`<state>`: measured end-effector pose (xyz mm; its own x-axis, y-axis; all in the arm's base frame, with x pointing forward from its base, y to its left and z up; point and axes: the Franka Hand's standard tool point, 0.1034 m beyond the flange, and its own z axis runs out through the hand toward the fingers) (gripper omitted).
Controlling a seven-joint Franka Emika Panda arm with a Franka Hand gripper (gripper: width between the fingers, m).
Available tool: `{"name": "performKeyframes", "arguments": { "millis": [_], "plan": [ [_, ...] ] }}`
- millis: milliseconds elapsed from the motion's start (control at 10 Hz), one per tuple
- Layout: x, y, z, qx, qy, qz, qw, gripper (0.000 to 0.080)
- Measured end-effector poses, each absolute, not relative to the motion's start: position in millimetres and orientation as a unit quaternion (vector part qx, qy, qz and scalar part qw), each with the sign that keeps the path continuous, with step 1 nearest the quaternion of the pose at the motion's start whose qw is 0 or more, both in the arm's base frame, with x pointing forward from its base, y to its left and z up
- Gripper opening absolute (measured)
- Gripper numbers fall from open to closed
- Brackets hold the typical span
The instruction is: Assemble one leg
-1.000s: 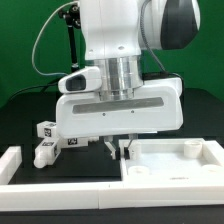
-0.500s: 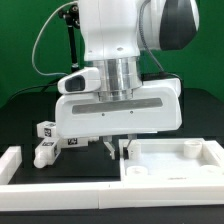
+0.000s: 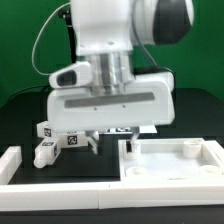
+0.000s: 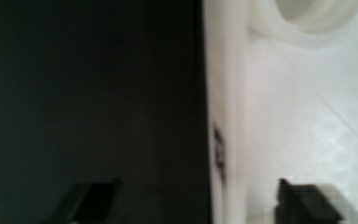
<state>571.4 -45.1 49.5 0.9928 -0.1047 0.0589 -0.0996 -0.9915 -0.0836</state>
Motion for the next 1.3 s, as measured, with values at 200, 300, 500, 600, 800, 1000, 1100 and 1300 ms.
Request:
{"name": "performKeyframes", "arguments": {
  "millis": [200, 300, 500, 600, 800, 1000, 1100, 1300],
  "plan": [
    [570.0, -51.5, 64.3, -0.994, 0.095, -0.025, 0.045, 0.0632],
    [574.5, -48.5, 66.9, -0.993, 0.108, -0.028, 0.046, 0.0632],
    [572.6, -49.3, 64.0, -0.994, 0.101, -0.026, 0.045, 0.0646],
    [572.6, -49.4, 64.0, -0.994, 0.097, -0.026, 0.045, 0.0646],
    [555.1, -64.3, 58.3, -0.997, 0.067, -0.018, 0.043, 0.0648],
    [525.5, -92.3, 76.6, -0.999, -0.008, -0.011, 0.038, 0.0648],
    [511.5, -99.1, 85.3, -0.998, -0.055, -0.013, 0.028, 0.0648],
    [506.5, -100.8, 83.7, -0.995, -0.099, -0.029, 0.018, 0.0648]
  ]
}}
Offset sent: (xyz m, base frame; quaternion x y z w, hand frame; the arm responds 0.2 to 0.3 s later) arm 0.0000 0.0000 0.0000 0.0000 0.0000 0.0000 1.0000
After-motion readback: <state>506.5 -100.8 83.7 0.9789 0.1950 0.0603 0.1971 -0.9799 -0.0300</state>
